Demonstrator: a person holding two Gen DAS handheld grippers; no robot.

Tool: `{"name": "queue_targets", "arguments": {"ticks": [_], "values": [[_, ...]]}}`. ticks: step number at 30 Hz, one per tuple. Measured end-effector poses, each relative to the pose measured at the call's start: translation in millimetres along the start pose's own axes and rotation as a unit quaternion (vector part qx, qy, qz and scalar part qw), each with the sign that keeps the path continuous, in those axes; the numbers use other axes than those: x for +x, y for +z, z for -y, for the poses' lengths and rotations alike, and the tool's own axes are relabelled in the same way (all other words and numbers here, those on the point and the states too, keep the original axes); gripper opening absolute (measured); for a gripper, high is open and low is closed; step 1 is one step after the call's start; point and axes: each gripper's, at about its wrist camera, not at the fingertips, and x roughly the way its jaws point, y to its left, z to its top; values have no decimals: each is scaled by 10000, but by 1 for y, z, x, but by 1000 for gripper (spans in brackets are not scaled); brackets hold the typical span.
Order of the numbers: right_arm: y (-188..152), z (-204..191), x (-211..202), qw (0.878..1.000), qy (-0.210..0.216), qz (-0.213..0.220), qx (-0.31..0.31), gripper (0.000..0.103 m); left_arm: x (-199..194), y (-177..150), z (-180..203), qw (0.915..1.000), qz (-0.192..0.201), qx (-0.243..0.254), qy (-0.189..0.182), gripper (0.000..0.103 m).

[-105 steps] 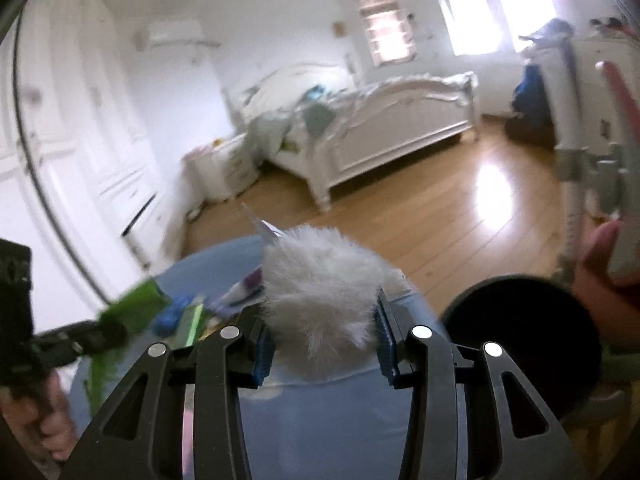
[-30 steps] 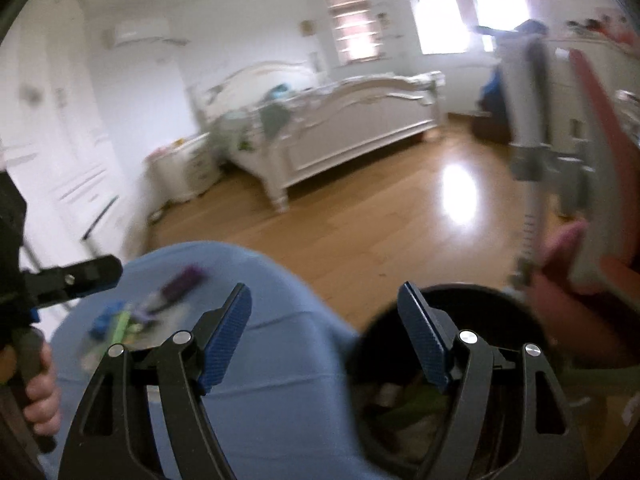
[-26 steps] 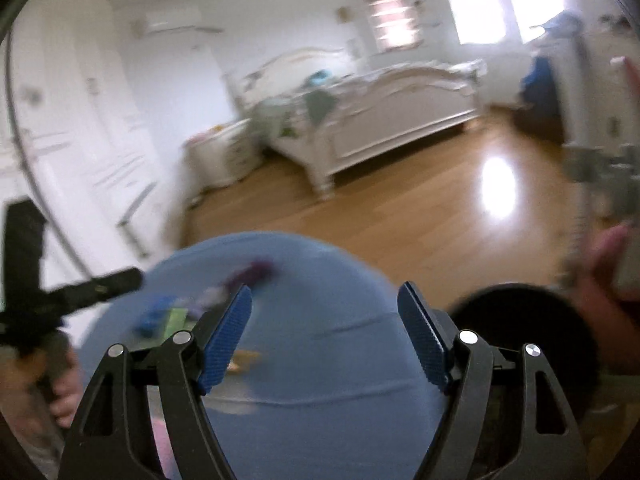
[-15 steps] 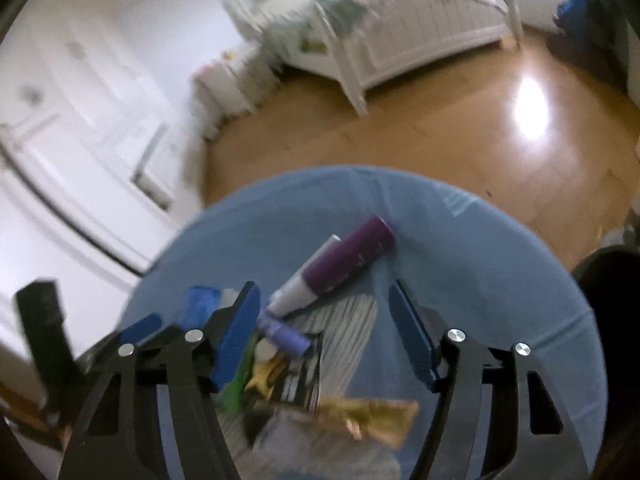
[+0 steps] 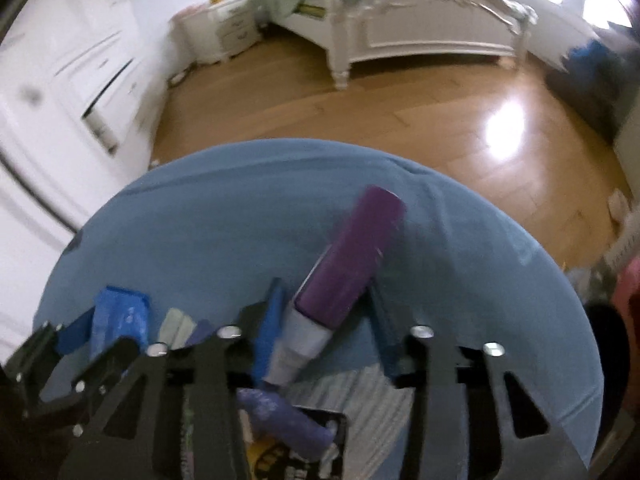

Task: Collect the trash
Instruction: 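Grasp the purple tube with the right tool while the left tool grasps the blue packet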

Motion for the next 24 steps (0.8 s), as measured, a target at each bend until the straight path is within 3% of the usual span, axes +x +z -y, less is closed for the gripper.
{"name": "queue_targets", "arguments": {"ticks": [3,4,5,8,11,17,24], "values": [[-6,2,-18,9987,365,341,45,26,-13,-3,-5,9998,180,-50,-47,39],[-9,5,-30,9974,473,544,89,26,-20,-4,-6,9995,253,-115,-141,32],[-10,9,-41,9961,539,682,129,26,-24,-4,-8,9993,298,-145,-189,16],[-21,24,-85,9882,903,1207,260,26,-43,-2,-3,9982,485,-114,-320,15],[-36,44,-132,9800,946,1727,302,26,-58,1,7,9969,592,-82,-516,11],[-84,95,-211,9633,434,2623,373,26,-86,10,45,9906,882,77,-1045,6],[-149,166,-250,9547,-78,2880,742,26,-106,22,96,9839,1054,400,-1387,6]]}}
